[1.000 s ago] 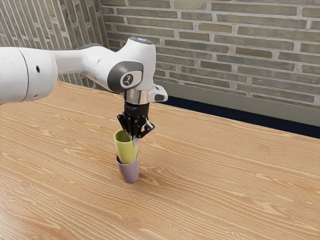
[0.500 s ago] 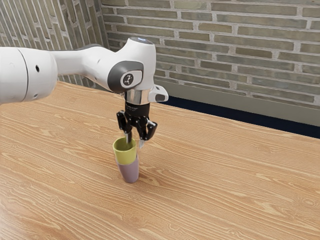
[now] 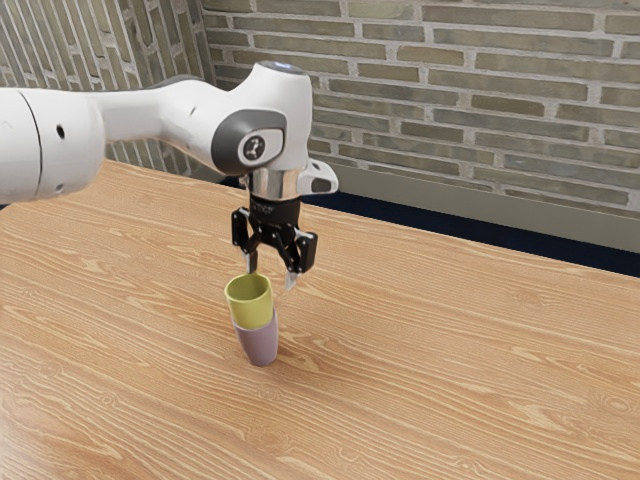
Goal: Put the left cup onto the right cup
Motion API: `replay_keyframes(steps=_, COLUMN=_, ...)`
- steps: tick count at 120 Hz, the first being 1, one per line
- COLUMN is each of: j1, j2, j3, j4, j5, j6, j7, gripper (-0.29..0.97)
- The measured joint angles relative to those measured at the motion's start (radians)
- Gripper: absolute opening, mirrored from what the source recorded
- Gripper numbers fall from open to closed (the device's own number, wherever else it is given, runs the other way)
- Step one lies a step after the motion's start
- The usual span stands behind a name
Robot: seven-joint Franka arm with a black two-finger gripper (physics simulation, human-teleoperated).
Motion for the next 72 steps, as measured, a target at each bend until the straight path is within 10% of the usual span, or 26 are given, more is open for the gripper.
replay_keyframes(steps=72, j1=-0.018, j2=-0.112, j3=0.011, j4=-0.006, j5=-0.014, j6=-0.039, j7=0.01, gripper=0.67)
